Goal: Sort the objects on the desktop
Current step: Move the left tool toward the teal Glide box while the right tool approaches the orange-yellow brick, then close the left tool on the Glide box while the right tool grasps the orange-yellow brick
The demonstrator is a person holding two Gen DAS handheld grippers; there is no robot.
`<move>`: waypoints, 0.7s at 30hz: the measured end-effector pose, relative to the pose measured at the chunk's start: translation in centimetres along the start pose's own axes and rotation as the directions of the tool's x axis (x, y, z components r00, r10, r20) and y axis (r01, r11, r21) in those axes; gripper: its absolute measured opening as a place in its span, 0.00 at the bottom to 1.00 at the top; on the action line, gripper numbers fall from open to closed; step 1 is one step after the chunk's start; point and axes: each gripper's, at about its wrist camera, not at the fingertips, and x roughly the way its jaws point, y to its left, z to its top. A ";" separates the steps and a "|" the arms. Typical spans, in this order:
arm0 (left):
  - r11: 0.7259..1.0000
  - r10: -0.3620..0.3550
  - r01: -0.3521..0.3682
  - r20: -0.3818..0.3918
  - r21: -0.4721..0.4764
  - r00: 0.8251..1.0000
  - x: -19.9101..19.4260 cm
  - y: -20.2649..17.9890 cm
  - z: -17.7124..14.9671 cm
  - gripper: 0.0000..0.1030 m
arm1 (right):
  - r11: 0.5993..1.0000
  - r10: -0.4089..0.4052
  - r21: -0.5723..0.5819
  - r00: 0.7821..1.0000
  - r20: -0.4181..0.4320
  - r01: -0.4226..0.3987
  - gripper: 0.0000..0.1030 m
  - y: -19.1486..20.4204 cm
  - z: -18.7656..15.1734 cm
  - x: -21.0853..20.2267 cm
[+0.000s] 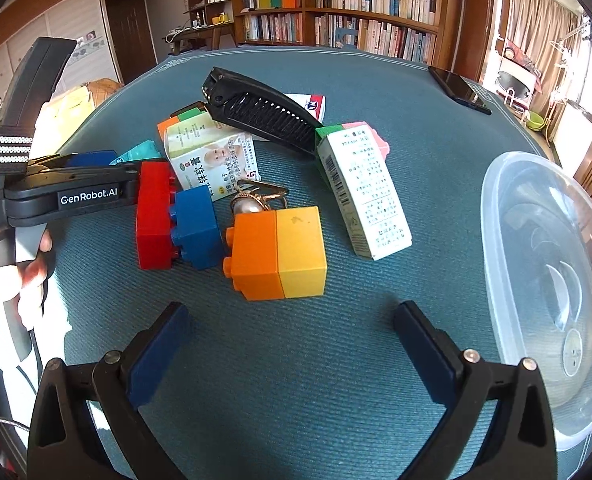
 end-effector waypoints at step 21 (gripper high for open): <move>0.998 -0.053 0.054 0.028 -0.022 0.998 -0.5 0.0 -0.2 0.56 | 0.997 0.046 0.055 0.994 0.094 -0.051 0.46 -0.3 0.3 -0.5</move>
